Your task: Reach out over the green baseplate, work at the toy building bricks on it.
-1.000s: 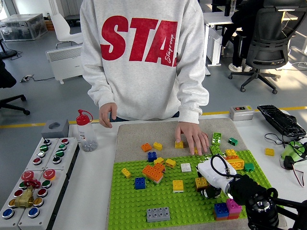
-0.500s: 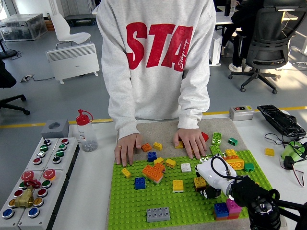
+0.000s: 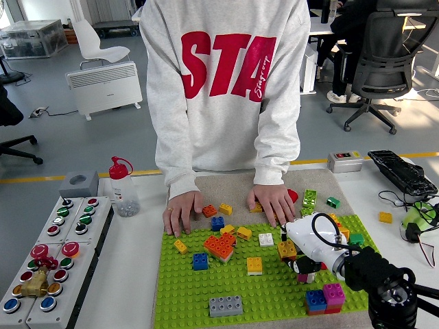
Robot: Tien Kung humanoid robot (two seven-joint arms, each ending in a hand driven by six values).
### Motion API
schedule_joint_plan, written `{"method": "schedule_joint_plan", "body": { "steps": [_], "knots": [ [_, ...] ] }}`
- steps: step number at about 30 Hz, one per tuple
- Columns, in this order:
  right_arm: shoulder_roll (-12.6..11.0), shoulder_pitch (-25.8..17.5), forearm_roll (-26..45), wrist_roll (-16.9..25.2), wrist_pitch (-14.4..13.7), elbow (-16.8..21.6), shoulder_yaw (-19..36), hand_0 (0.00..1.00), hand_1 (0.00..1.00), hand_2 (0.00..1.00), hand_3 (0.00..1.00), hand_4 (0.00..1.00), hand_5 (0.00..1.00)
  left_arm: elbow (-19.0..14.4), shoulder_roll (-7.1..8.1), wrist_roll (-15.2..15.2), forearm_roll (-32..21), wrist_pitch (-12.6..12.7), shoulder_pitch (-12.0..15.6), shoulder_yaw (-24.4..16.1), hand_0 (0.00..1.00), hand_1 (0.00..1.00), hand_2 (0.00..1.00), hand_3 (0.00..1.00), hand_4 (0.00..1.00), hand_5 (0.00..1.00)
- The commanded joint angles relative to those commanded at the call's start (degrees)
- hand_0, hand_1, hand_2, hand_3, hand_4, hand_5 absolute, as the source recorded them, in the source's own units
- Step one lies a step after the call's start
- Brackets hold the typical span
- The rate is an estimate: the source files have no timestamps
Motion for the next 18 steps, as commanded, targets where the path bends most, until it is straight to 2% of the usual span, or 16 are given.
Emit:
{"method": "schedule_joint_plan", "body": {
  "steps": [7, 12, 18],
  "knots": [
    [-4.87, -4.94, 2.1, -2.0, 2.37, 8.58, 5.46, 0.25, 0.104, 0.195, 0.508, 0.662, 0.192, 0.0, 0.03, 0.03, 0.32, 0.02, 0.06, -0.27, 0.691, 0.69, 0.655, 0.618, 0.359, 0.998],
    [-7.69, -8.57, 2.38, -3.01, 3.63, 13.25, 7.55, 0.25, 0.102, 0.194, 0.509, 0.655, 0.191, 0.0, -0.01, 0.11, 0.74, 0.03, 0.27, -0.53, 0.691, 0.69, 0.655, 0.619, 0.359, 0.998],
    [-10.35, -12.57, 2.21, -3.48, 4.07, 17.04, 9.71, 0.248, 0.102, 0.196, 0.509, 0.654, 0.191, 0.0, -0.1, 0.15, 1.09, 0.02, 0.57, -0.69, 0.691, 0.69, 0.656, 0.62, 0.359, 0.998]
  ]
}}
